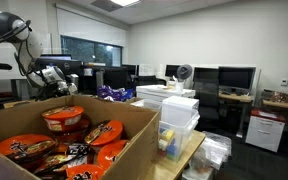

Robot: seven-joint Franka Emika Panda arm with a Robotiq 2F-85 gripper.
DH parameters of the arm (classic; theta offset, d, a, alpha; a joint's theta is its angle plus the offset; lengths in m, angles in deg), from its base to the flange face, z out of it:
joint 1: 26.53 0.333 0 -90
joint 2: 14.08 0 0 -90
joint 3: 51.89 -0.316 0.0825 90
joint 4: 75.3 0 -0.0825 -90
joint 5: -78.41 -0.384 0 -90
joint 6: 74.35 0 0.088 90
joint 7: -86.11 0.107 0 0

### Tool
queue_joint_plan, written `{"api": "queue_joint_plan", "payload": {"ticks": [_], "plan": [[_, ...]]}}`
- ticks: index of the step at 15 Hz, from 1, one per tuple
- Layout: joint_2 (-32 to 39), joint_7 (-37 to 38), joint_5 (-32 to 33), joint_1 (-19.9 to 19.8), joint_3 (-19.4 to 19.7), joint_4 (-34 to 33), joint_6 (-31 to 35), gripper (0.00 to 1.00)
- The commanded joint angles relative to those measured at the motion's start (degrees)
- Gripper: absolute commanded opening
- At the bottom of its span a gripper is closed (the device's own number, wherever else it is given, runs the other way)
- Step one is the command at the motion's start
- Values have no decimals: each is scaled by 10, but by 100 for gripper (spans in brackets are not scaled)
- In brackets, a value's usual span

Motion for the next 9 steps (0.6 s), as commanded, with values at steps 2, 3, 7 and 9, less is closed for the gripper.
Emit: {"api": "queue_joint_plan", "payload": {"ticks": [2,3,7,9], "plan": [[9,38,25,14,11,-11,-11,100],[10,43,30,17,13,-11,-15,100],[11,59,48,17,16,-6,-16,100],[12,65,53,16,16,-5,-16,100]]}}
